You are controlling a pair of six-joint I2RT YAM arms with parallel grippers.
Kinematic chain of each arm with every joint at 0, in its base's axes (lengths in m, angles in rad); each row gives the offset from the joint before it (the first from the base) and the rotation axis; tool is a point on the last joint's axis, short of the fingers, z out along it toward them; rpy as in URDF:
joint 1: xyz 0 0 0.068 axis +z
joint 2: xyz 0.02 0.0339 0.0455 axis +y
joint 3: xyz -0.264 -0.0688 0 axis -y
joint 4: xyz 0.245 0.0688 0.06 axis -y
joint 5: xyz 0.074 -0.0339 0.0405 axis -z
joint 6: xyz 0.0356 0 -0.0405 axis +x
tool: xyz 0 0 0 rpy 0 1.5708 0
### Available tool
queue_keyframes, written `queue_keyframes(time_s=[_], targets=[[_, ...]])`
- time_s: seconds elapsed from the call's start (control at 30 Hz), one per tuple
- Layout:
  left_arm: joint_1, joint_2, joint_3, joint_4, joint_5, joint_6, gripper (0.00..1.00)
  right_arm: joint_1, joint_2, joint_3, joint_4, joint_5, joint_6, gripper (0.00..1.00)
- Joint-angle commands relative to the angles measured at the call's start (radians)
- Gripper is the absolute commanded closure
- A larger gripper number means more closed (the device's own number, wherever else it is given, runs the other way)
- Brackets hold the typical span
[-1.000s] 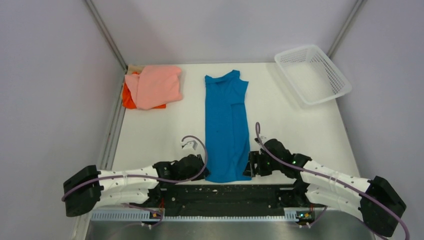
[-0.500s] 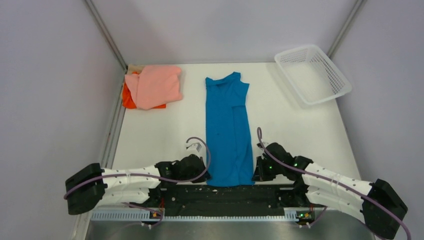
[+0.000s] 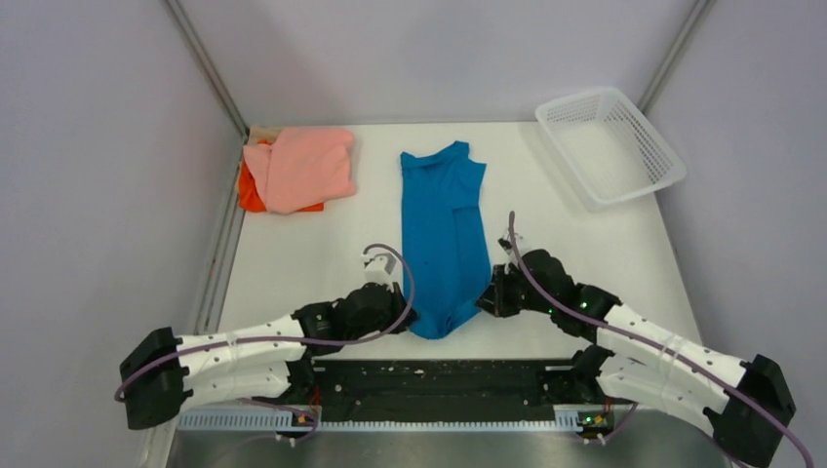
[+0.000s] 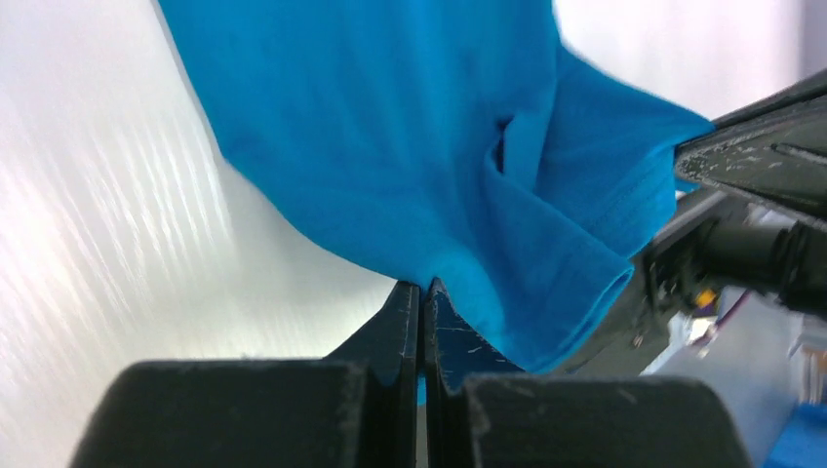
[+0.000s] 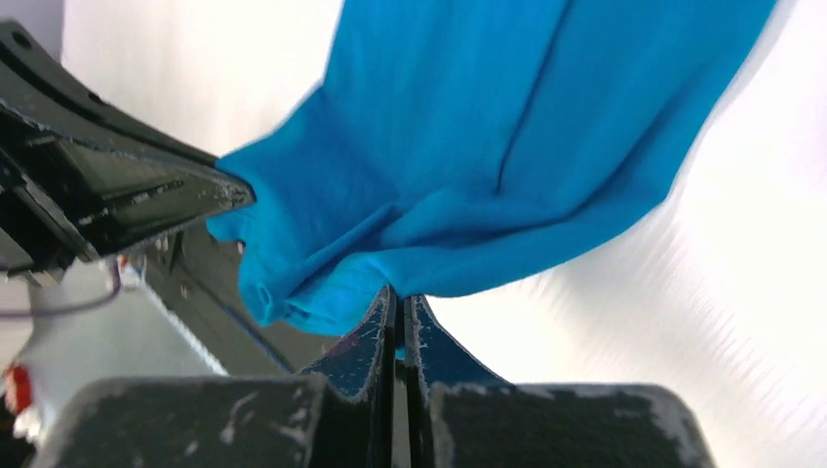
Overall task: Fold and stack the t-shirts
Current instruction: Fold the folded rectangular tshirt in 1/3 of the way
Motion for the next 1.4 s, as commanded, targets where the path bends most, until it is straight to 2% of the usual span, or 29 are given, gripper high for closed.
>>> queue_keyframes(time_s=[0.0, 0.1, 0.23, 0.37, 0.43, 0.67, 0.9, 1.17, 1.23, 1.27, 1.3, 1.37], targets=[[0.091, -0.036, 0.053, 0.092, -0.101, 0.091, 1.0, 0.007, 0.023, 0.115, 0.076, 0.237, -0.067, 1.0], [0.186, 0.006, 0.08, 0.159, -0.033, 0.118, 1.0, -0.005, 0.054, 0.153, 0.131, 0.331, -0.086, 1.0], [0.303, 0.116, 0.202, 0.084, 0.01, 0.162, 1.0, -0.057, 0.125, 0.195, 0.193, 0.385, -0.081, 1.0], [0.357, 0.203, 0.292, 0.047, -0.08, 0.218, 1.0, -0.107, 0.208, 0.194, 0.321, 0.396, -0.119, 1.0], [0.4, 0.251, 0.334, 0.031, -0.073, 0.227, 1.0, -0.15, 0.254, 0.196, 0.397, 0.356, -0.133, 1.0], [0.48, 0.406, 0.436, 0.059, -0.037, 0.28, 1.0, -0.24, 0.387, 0.254, 0.483, 0.297, -0.166, 1.0], [0.542, 0.548, 0.538, 0.044, 0.032, 0.308, 0.95, -0.3, 0.559, 0.322, 0.501, 0.232, -0.17, 1.0], [0.594, 0.738, 0.633, 0.0, 0.074, 0.28, 0.94, -0.377, 0.769, 0.394, 0.572, 0.168, -0.153, 1.0], [0.612, 0.77, 0.654, -0.018, 0.077, 0.271, 0.9, -0.394, 0.836, 0.433, 0.56, 0.14, -0.149, 1.0], [0.621, 0.784, 0.676, -0.029, 0.081, 0.27, 0.84, -0.404, 0.864, 0.467, 0.55, 0.126, -0.145, 0.95], [0.629, 0.795, 0.7, -0.048, 0.089, 0.272, 0.76, -0.413, 0.889, 0.493, 0.536, 0.107, -0.143, 0.9], [0.644, 0.814, 0.763, -0.102, 0.101, 0.288, 0.6, -0.423, 0.914, 0.539, 0.518, 0.057, -0.146, 0.72]])
